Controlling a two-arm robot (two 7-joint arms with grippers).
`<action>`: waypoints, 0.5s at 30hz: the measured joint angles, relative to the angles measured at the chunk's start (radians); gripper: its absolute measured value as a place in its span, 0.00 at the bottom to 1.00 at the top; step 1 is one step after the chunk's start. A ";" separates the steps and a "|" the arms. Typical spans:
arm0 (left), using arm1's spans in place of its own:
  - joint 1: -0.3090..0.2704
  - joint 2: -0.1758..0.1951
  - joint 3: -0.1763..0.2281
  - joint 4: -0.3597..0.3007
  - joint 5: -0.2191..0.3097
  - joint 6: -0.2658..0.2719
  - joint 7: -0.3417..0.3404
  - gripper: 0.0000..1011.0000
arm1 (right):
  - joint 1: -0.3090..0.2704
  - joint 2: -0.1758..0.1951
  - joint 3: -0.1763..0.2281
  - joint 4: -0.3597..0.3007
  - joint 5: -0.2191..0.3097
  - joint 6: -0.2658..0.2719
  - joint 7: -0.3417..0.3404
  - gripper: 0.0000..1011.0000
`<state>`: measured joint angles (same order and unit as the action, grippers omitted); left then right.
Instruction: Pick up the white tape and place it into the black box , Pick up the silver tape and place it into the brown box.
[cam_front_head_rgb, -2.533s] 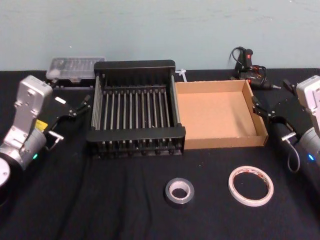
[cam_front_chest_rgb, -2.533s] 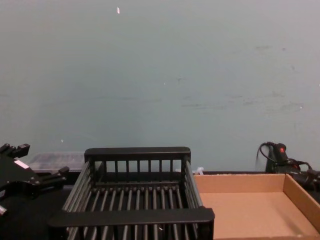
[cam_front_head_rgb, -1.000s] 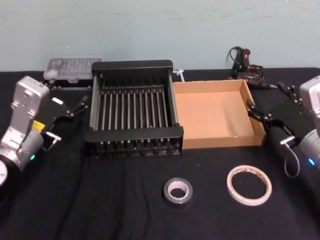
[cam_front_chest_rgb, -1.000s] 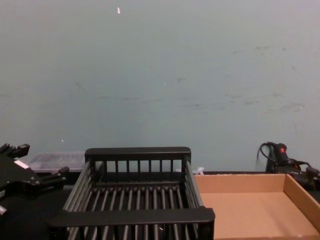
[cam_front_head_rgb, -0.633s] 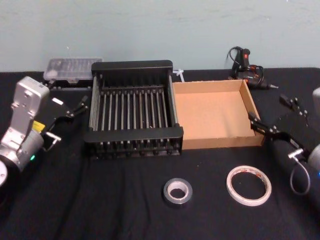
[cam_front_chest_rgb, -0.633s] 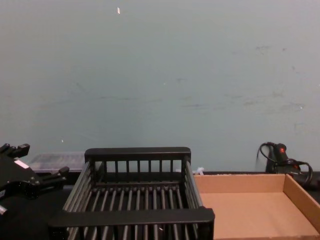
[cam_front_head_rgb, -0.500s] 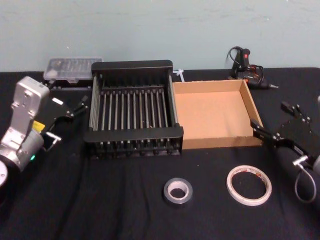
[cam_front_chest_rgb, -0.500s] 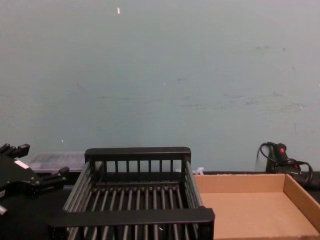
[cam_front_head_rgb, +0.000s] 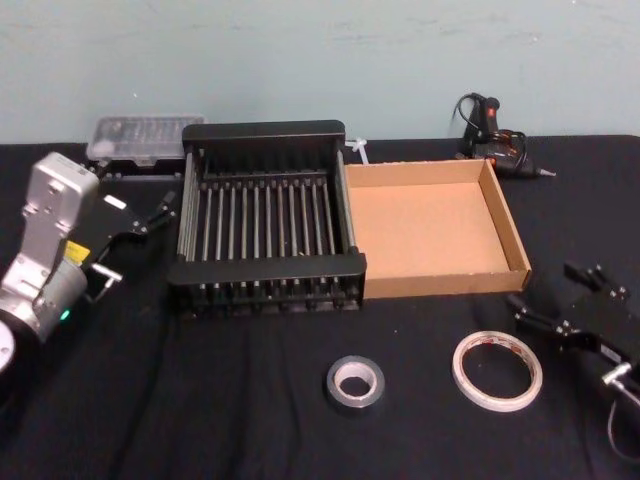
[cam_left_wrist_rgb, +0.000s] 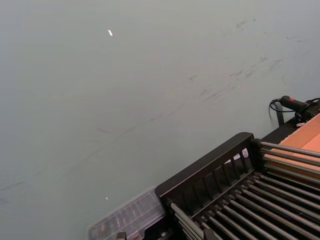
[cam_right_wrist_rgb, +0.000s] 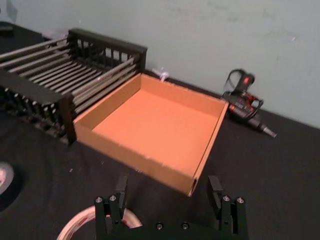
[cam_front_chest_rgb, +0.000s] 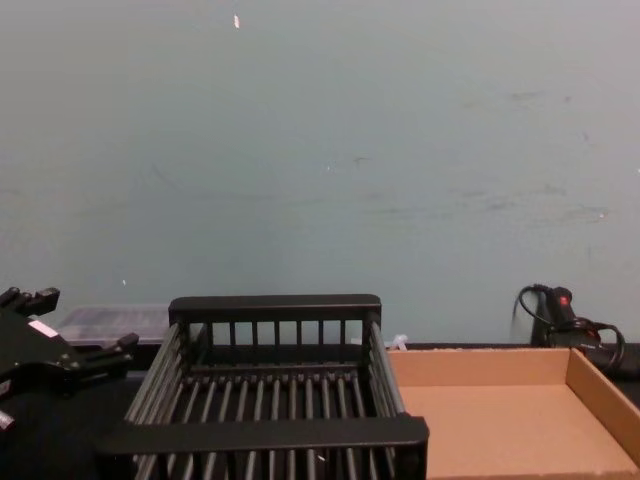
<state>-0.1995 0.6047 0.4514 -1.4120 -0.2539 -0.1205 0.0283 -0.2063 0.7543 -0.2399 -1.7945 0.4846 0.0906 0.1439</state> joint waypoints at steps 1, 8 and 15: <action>0.000 0.000 0.000 0.000 0.000 0.000 0.000 0.99 | -0.003 0.000 0.001 -0.001 0.000 0.005 0.002 0.99; 0.000 0.000 0.000 0.000 0.000 0.000 0.000 0.99 | -0.015 -0.006 0.001 0.003 0.000 0.055 0.018 0.99; 0.000 0.000 0.000 0.000 0.000 0.000 0.000 0.99 | -0.008 -0.022 -0.006 0.028 -0.011 0.084 0.042 0.99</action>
<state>-0.1995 0.6047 0.4514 -1.4119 -0.2539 -0.1205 0.0283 -0.2139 0.7318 -0.2462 -1.7660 0.4734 0.1745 0.1863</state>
